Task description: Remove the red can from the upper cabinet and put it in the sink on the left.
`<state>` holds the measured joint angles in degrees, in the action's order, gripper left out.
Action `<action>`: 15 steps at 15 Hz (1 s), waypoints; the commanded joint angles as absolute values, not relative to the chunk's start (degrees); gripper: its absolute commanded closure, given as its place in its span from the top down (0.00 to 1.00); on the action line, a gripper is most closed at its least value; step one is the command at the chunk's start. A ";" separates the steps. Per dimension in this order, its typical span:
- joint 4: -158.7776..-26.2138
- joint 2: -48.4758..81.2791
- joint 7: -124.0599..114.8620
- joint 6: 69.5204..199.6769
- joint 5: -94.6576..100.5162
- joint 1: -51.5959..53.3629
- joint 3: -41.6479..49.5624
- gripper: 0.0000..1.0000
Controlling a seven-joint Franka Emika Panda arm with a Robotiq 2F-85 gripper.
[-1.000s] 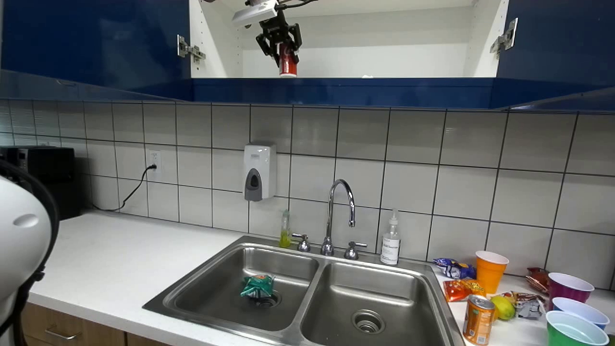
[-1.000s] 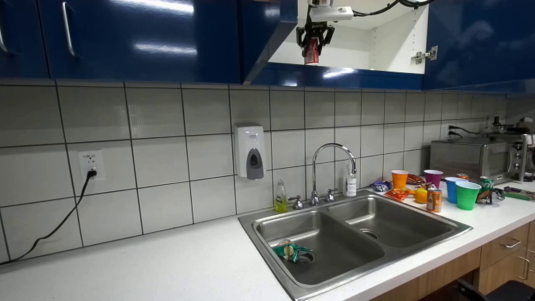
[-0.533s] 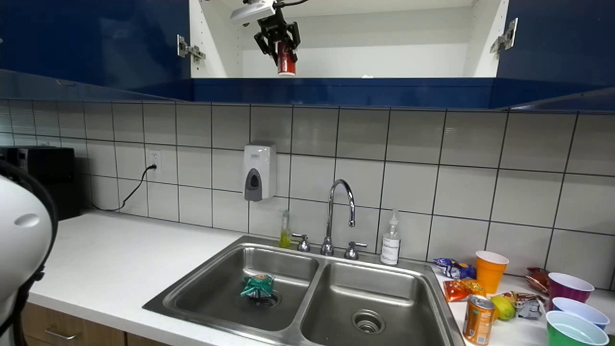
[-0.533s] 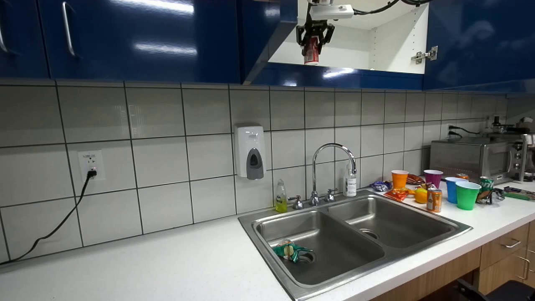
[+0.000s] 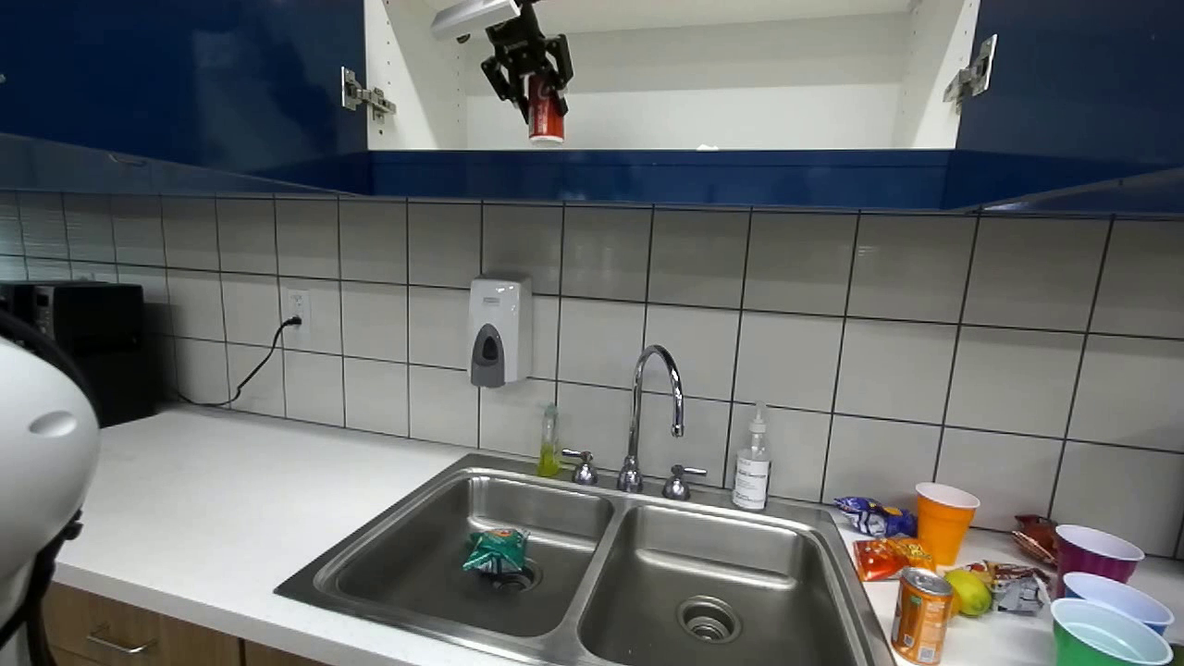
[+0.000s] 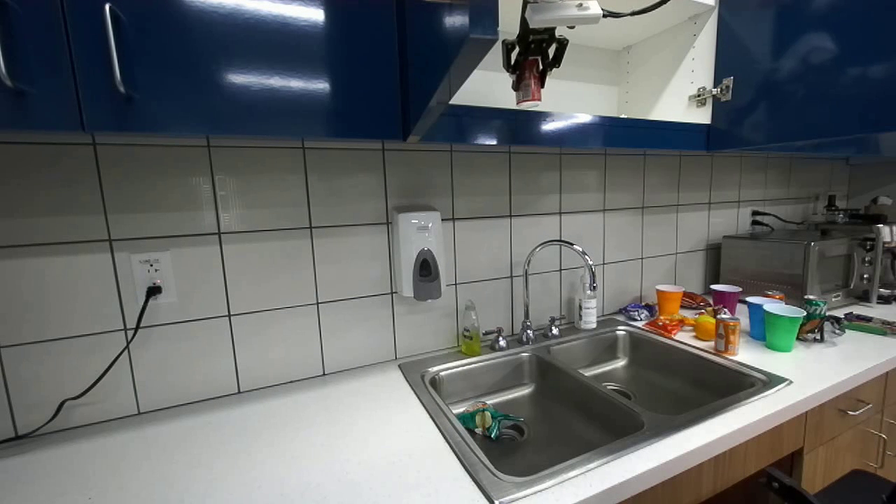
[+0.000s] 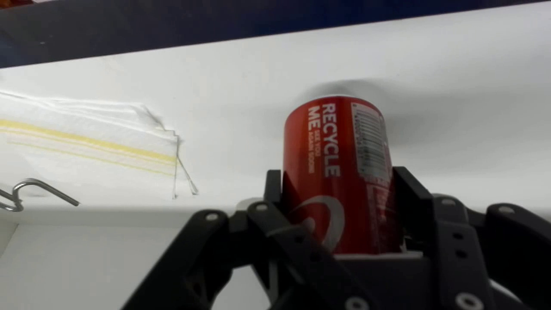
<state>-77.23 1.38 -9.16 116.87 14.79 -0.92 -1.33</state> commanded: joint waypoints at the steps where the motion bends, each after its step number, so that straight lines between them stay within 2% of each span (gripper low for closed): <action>1: -81.55 -3.44 -11.12 117.94 16.92 -0.73 -1.48 0.39; 15: -95.55 -15.42 -10.87 120.06 16.34 -1.15 -2.06 0.39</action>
<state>-90.74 -11.09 -9.36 118.00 15.55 -0.92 -1.42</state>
